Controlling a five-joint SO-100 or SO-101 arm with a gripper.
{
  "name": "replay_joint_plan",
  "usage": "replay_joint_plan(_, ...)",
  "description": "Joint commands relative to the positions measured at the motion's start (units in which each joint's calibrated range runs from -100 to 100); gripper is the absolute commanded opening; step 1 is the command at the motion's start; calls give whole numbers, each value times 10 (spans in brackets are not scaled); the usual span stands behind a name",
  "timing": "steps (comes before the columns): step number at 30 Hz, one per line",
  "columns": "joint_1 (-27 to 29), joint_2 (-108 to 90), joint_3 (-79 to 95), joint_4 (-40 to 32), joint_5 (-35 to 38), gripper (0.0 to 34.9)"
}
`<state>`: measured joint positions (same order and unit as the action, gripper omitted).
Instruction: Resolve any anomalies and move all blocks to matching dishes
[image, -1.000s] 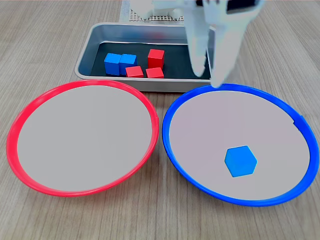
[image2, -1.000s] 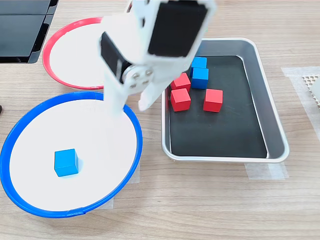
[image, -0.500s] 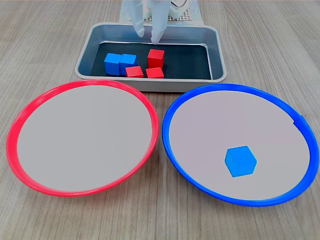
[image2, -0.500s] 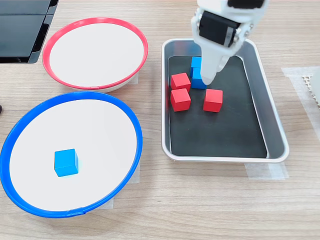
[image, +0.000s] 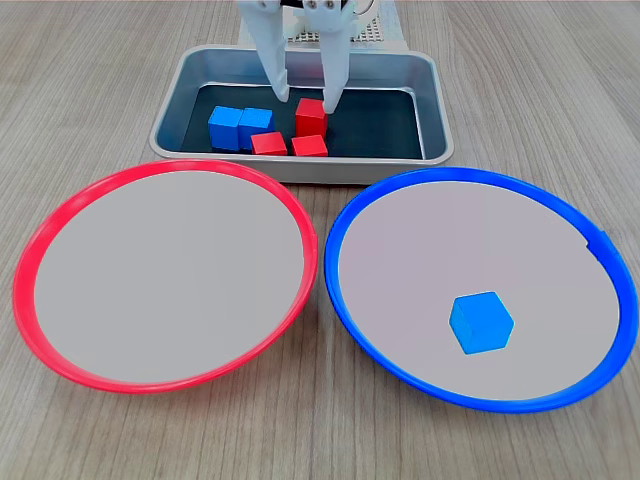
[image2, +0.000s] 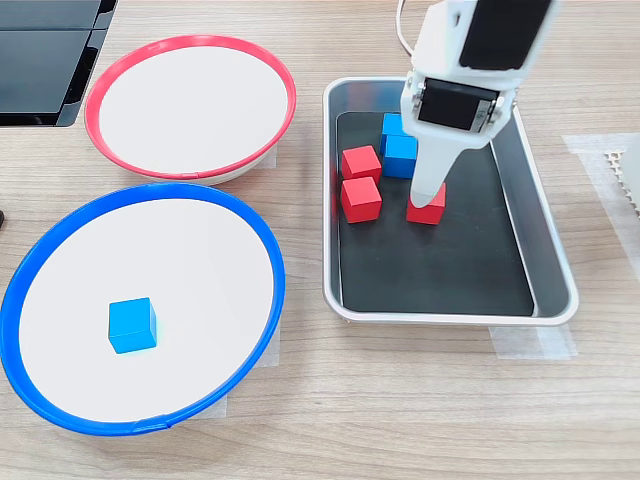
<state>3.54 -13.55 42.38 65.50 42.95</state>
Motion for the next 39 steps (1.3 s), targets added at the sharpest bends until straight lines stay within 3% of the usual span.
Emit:
replay_joint_plan(1, -4, 0, 11, -22, 3, 144)
replay_joint_plan(8, -10, 23, 29, -56, 8, 132)
replay_joint_plan(11, -20, 29, 37, -71, 7, 42)
replay_joint_plan(15, -48, 30, 13, -56, -15, 4)
replay_joint_plan(18, -82, 33, -59, -10, -60, 3)
replay_joint_plan(22, -149, 92, -289, 45, -189, 3)
replay_joint_plan(27, -177, 196, -505, 26, -290, 3)
replay_joint_plan(33, -186, 292, -564, -40, -312, 3)
replay_joint_plan(39, -173, 321, -576, -59, -310, 3)
